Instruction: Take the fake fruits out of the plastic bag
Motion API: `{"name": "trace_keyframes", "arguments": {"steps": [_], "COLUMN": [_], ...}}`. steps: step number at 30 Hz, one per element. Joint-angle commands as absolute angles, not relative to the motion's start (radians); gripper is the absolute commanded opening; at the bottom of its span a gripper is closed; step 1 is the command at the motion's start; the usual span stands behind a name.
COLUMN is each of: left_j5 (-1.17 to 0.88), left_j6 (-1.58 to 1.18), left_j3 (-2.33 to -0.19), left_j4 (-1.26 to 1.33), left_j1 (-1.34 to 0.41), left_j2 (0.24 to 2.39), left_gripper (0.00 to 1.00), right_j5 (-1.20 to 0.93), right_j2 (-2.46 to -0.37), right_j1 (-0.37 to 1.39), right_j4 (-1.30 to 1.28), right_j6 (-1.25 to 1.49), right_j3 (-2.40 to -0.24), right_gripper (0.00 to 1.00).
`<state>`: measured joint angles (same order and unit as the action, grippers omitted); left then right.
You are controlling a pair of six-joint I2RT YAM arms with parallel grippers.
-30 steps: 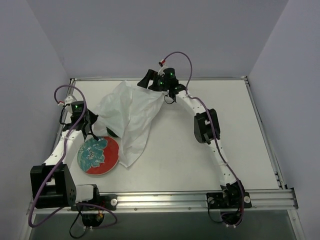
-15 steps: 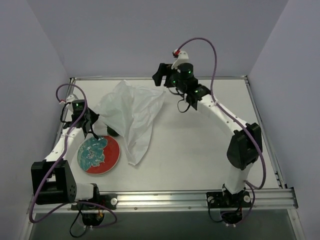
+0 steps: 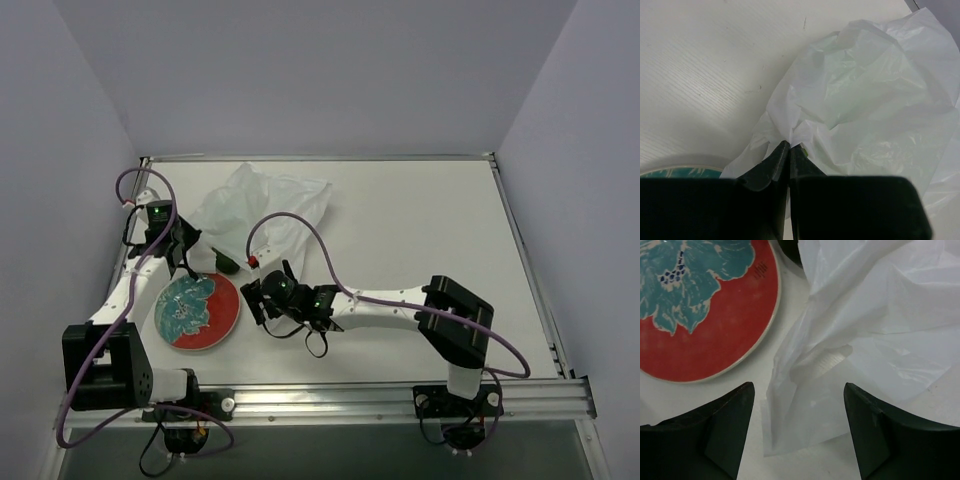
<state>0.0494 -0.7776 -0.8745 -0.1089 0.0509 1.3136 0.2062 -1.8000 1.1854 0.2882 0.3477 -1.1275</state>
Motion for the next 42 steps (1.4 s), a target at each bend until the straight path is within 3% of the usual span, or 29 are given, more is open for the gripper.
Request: {"name": "trace_keyframes", "arguments": {"steps": [1, 2, 3, 5, 7, 8, 11, 12, 13, 16, 24, 28, 34, 42], "left_j5": [0.067, 0.075, 0.078, 0.087, 0.118, 0.129, 0.141, 0.150, 0.152, 0.147, 0.134, 0.058, 0.201, 0.351], "left_j6": [-0.759, -0.759, -0.758, -0.758, -0.759, -0.762, -0.765, -0.764, -0.764, -0.752, -0.709, -0.759, -0.870, -1.000], "left_j3": [-0.914, -0.913, -0.913, -0.910, -0.905, -0.899, -0.887, -0.885, -0.882, -0.870, -0.805, -0.762, -0.749, -0.700], "left_j4": [-0.120, -0.126, -0.129, -0.140, -0.166, -0.179, -0.218, -0.227, -0.241, -0.301, -0.550, -0.581, -0.511, -0.307], "left_j1": [0.041, 0.040, 0.040, 0.037, 0.040, 0.041, 0.041, 0.041, 0.041, 0.038, 0.011, -0.102, -0.384, -0.431], "left_j2": [1.287, 1.285, 1.284, 1.269, 1.247, 1.236, 1.191, 1.160, 1.143, 1.060, 0.777, 0.713, 0.820, 0.988], "left_gripper": [0.02, 0.02, 0.02, 0.02, 0.02, 0.02, 0.03, 0.06, 0.19, 0.34, 0.35, 0.36, 0.35, 0.36], "right_j5": [0.299, 0.299, 0.302, 0.282, 0.241, 0.236, 0.230, 0.223, 0.215, 0.147, 0.028, 0.011, 0.006, -0.031], "right_j2": [-1.857, -1.873, -1.899, -1.919, -1.933, -1.931, -1.895, -1.864, -1.853, -1.816, -1.790, -1.769, -1.749, -1.726], "right_j1": [1.172, 1.172, 1.170, 1.169, 1.163, 1.161, 1.161, 1.158, 1.158, 1.138, 1.074, 1.051, 1.023, 1.009], "right_j4": [0.330, 0.330, 0.333, 0.336, 0.359, 0.364, 0.373, 0.374, 0.374, 0.370, 0.374, 0.379, 0.377, 0.382], "right_j6": [0.370, 0.365, 0.364, 0.359, 0.364, 0.373, 0.380, 0.379, 0.377, 0.388, 0.425, 0.437, 0.446, 0.448], "right_j3": [-1.186, -1.196, -1.213, -1.230, -1.241, -1.241, -1.236, -1.233, -1.233, -1.233, -1.239, -1.238, -1.223, -1.200], "right_gripper": [0.66, 0.65, 0.58, 0.56, 0.39, 0.18, 0.00, 0.00, 0.00, 0.00, 0.00, 0.00, 0.00, 0.00]}}
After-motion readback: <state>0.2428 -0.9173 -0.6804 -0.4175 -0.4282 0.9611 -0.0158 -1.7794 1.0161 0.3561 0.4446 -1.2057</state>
